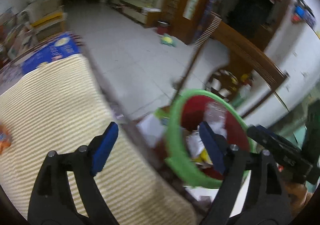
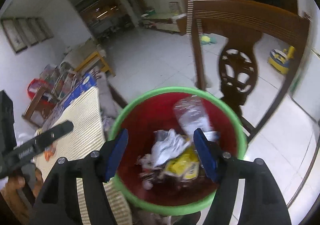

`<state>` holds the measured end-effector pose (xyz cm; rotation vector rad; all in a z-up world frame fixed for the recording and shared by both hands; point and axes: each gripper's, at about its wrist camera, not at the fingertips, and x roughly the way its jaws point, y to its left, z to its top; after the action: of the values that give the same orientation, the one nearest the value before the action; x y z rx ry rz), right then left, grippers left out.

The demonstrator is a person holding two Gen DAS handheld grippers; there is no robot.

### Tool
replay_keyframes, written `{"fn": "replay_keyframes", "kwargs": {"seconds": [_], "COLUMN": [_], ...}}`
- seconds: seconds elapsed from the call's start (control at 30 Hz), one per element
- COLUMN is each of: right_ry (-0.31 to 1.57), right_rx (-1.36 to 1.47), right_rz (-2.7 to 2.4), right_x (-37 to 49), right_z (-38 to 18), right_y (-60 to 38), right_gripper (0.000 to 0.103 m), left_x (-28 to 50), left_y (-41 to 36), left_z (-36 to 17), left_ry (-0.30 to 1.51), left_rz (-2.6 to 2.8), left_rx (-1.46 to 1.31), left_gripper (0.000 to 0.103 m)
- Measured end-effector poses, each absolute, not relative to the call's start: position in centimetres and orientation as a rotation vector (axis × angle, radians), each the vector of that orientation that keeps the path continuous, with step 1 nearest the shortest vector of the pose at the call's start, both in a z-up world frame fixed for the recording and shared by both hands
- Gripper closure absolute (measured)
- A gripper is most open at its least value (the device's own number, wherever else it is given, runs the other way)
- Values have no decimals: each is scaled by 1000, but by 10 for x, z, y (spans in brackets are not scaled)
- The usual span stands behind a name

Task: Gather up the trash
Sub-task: 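Grasp the orange chip bag with the left gripper while the right grasps the paper cup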

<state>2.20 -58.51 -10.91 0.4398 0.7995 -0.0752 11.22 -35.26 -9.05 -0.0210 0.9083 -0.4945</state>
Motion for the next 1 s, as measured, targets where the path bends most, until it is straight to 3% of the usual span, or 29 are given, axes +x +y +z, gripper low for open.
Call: {"fn": "replay_keyframes", "kwargs": {"seconds": [0.3,0.47,0.73,0.8,0.93,1.0], "right_ry": [961,1091,1195,1230,1260,1254], "right_rx": [217,96,-215,-263,-286,-252], "right_rz": [382,668,743,723,717,706], "right_x": [57,48,29,28,29,33], "right_z": [-120,-144,-185,-198,-209,-206], "right_y": [-414,-301,-180,-163,-147,-143], "right_gripper": [31,18,17,19,45,46], "left_x": [135,133,134,141,156,166], "left_y": [-169,-75,-7,-1,-3,-11], "left_z": [-102,-114,-152,-160,-167,-171], "left_ry": [897,901,994,1009,985,966], "left_rz": [-112,-8,-60,-85,-158,-204], "left_rx": [-71,-37,131,179,315,396], "left_gripper": [13,6,5,5,5,5]}}
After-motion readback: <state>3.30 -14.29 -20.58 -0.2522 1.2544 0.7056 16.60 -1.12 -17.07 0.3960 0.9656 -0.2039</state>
